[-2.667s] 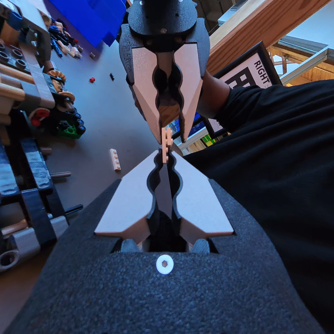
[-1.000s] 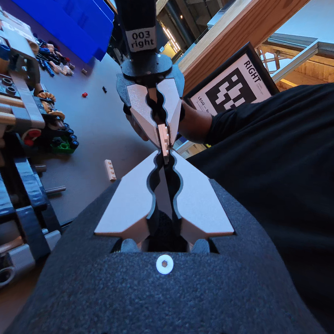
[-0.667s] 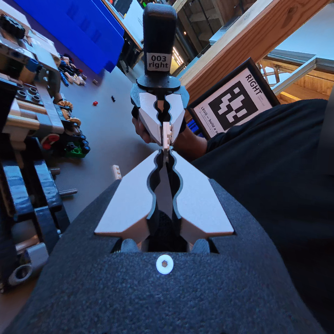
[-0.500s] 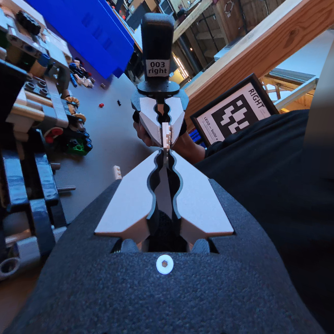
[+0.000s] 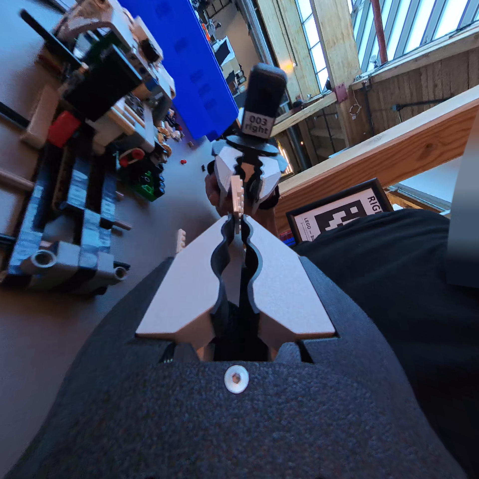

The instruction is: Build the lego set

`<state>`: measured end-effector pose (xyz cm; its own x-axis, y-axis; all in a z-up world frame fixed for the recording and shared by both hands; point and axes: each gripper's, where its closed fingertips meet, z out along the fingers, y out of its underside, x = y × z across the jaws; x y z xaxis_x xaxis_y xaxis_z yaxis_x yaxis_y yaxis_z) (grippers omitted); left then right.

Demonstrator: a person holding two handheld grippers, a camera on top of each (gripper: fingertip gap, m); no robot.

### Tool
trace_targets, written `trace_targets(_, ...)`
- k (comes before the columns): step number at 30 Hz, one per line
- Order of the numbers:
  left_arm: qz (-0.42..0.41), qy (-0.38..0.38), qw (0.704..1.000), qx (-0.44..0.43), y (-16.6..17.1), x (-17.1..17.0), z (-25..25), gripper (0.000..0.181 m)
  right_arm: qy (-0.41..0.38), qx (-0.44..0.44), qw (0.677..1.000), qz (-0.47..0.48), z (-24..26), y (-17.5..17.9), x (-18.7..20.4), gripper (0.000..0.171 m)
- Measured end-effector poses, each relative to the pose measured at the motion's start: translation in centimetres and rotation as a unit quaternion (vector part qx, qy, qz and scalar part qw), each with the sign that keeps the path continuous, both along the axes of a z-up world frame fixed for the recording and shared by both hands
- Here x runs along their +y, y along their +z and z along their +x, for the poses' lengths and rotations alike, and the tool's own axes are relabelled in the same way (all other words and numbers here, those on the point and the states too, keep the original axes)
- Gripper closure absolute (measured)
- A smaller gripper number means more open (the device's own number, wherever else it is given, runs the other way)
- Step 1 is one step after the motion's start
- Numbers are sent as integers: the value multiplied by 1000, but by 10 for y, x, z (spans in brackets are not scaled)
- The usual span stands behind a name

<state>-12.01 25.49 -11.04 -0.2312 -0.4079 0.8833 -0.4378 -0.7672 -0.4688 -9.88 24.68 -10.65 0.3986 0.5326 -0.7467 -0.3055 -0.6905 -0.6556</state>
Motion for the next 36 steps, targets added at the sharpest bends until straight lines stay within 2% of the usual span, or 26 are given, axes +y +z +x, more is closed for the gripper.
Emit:
trace_targets(3, 7, -23, 1000, -4, 4, -11, 2, 179, 49, 41, 998, -19, -9, 5, -5, 149)
trace_targets(7, 35, -44, 998, 1, 3, -24, 7, 179, 66, 41, 997, -23, -6, 2, -10, 163)
trace_targets(9, 88, -34, 995, 12, -3, -22, 10, 178, 48, 31, 998, -26, 2, -3, -13, 164)
trace_targets(10, 134, -29, 990, 21, -8, -20, 9, 168, 30, 24, 999, -25, 11, -6, -14, 164)
trace_targets(13, 288, -21, 957, 40, -19, -17, 6, 164, -24, 23, 999, -23, 42, -9, -24, 164)
trace_targets(16, 427, -42, 901, 69, -36, -20, 8, 163, -58, 24, 998, -17, 61, -11, -32, 164)
trace_targets(19, 514, -74, 849, 99, -52, -23, 15, 163, -64, 33, 997, -3, 63, -7, -36, 164)
trace_targets(24, 552, -116, 816, 127, -70, -29, 21, 165, -66, 22, 998, -2, 63, -11, -37, 164)
trace_targets(28, 542, -123, 819, 142, -77, -32, 23, 166, -61, 26, 998, 2, 63, -10, -40, 164)
trace_targets(30, 548, -120, 814, 149, -81, -30, 25, 175, -59, 31, 998, 8, 63, -8, -41, 164)
trace_targets(32, 551, -120, 812, 148, -81, -32, 26, 175, -62, 34, 997, -2, 64, -10, -40, 164)
trace_targets(36, 585, -121, 791, 131, -80, -34, 26, 175, -77, 36, 996, -41, 66, -18, -34, 164)
